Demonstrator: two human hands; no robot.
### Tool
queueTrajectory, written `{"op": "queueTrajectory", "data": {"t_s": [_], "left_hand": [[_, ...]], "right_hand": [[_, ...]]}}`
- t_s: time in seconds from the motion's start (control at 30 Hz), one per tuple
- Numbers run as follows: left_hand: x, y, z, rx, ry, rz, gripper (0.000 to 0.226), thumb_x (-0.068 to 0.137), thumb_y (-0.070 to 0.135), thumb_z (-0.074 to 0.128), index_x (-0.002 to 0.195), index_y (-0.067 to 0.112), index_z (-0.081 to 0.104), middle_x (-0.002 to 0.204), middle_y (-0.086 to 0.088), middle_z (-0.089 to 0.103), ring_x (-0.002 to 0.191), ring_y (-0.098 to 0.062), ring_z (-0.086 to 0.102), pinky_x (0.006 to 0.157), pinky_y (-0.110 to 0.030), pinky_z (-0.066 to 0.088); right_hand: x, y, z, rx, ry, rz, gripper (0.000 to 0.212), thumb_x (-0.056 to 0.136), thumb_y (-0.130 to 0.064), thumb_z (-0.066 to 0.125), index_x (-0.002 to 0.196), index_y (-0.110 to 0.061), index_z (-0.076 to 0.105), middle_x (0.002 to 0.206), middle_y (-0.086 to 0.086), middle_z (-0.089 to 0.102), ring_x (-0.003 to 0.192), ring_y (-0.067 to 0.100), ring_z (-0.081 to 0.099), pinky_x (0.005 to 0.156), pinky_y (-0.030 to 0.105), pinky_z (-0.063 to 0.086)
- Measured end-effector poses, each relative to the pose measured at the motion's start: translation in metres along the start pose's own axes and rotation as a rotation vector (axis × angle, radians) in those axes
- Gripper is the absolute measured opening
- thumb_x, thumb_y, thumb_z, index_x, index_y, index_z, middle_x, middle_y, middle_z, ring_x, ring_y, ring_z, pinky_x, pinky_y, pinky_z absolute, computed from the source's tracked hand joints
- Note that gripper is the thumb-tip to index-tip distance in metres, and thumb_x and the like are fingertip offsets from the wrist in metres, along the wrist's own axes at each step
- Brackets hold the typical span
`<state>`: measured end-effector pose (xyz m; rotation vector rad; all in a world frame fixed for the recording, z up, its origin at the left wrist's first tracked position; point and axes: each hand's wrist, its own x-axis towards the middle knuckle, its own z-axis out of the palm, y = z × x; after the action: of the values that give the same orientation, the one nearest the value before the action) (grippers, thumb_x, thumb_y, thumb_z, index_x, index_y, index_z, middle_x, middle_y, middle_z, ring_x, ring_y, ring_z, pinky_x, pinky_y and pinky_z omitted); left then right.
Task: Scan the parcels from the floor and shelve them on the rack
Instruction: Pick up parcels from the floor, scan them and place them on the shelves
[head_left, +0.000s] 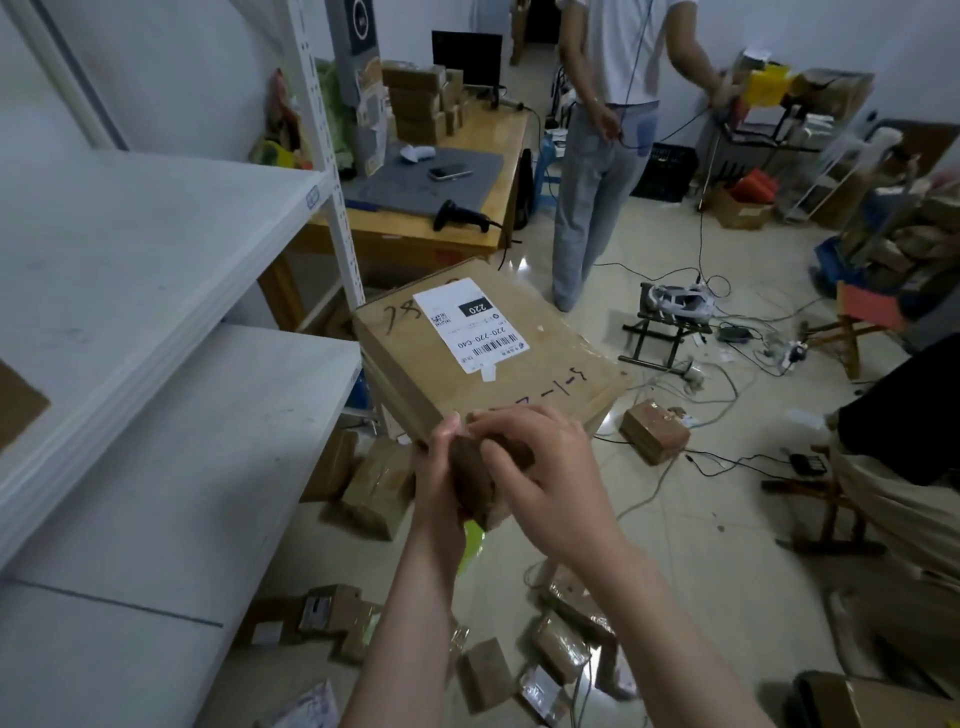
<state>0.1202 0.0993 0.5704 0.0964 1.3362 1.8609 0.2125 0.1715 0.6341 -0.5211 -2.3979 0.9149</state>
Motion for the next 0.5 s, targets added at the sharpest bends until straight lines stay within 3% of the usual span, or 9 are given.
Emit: {"op": "queueTrajectory", "data": {"t_s": [0.1,0.17,0.33,0.4,0.5], "left_hand": [[0.021,-0.002,0.016,-0.018,0.163,-0.049,0.113,0.040,0.082,0.077,0.137,0.027,0.057,0.130,-0.012,0.064,0.119,-0.035,0.062,0.104,-0.057,0.049],[0.034,0.000,0.021,-0.005,0.170,-0.087,0.116,0.037,0.084,0.076,0.138,0.031,0.054,0.132,-0.014,0.060,0.119,-0.037,0.058,0.103,-0.058,0.048],[0.051,-0.001,0.030,0.029,0.122,-0.104,0.082,0.072,0.077,0.061,0.138,0.030,0.055,0.127,-0.017,0.061,0.115,-0.040,0.058,0.094,-0.058,0.052],[0.055,-0.001,0.040,0.086,0.086,-0.116,0.095,0.058,0.083,0.068,0.136,0.032,0.058,0.130,-0.016,0.062,0.118,-0.040,0.058,0.097,-0.061,0.049],[0.058,0.003,0.058,0.183,0.030,-0.094,0.110,0.041,0.087,0.073,0.136,0.033,0.058,0.132,-0.013,0.063,0.120,-0.038,0.058,0.101,-0.062,0.047]], "right_hand": [[0.004,0.030,-0.035,0.243,0.166,0.132,0.018,0.092,-0.017,0.060,0.097,-0.020,0.077,0.093,-0.015,0.073,0.093,0.003,0.066,0.080,0.016,0.049],[0.003,0.052,-0.060,0.342,0.271,0.255,0.018,0.094,-0.012,0.061,0.096,-0.021,0.077,0.093,-0.013,0.075,0.092,0.002,0.067,0.078,0.013,0.050],[-0.010,0.109,-0.107,0.447,0.416,0.467,0.016,0.083,-0.028,0.062,0.085,-0.024,0.077,0.092,-0.001,0.076,0.096,0.019,0.071,0.092,0.049,0.054],[-0.014,0.124,-0.117,0.471,0.448,0.521,0.018,0.078,-0.032,0.061,0.083,-0.027,0.077,0.093,-0.002,0.077,0.097,0.020,0.071,0.095,0.053,0.053],[-0.018,0.139,-0.125,0.513,0.493,0.600,0.016,0.084,-0.020,0.061,0.080,-0.026,0.076,0.090,-0.005,0.076,0.096,0.019,0.070,0.094,0.049,0.054]]}}
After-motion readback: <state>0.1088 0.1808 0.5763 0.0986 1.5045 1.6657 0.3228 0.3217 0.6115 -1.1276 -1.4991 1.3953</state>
